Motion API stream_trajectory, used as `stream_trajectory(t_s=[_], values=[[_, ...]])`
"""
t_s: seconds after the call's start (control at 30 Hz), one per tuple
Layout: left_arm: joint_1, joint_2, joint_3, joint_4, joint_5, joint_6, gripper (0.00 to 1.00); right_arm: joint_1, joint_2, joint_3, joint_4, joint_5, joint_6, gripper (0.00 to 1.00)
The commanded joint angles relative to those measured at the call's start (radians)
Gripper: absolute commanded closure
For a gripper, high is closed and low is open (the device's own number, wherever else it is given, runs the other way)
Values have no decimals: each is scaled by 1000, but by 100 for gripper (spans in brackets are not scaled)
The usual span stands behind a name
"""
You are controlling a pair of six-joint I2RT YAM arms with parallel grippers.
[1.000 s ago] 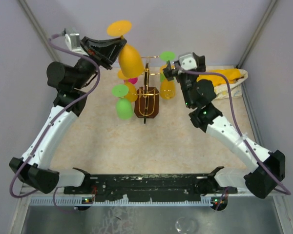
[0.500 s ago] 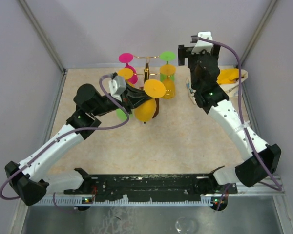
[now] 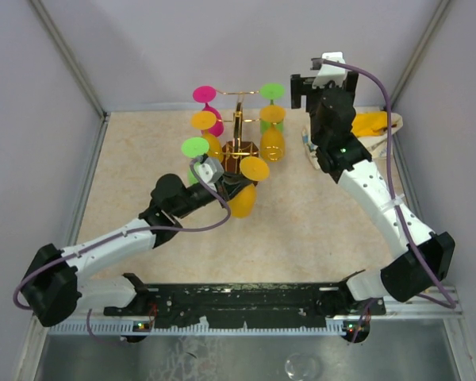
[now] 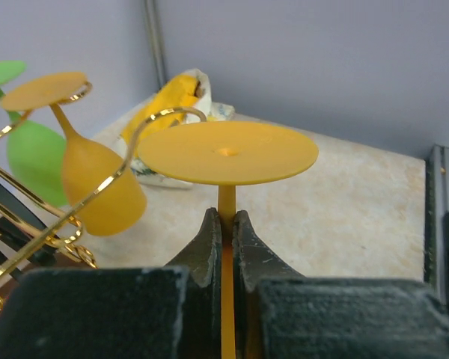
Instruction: Place the wine glass upside down on the wine glass rack
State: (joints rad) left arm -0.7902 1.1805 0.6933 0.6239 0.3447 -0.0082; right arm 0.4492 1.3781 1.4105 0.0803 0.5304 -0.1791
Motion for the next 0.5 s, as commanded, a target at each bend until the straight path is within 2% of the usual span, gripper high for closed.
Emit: stream_trajectory(t_s=[0.0, 0.17, 0.47], values=[[-21, 47, -11, 297, -120, -5, 100, -7, -20, 59, 25, 2, -3, 1], [-29, 121, -56, 489, -203, -26, 100, -7, -29, 40, 32, 3, -2, 1], [-35, 239, -20, 577, -222, -45, 100, -14, -43, 15, 41, 1, -2, 1]])
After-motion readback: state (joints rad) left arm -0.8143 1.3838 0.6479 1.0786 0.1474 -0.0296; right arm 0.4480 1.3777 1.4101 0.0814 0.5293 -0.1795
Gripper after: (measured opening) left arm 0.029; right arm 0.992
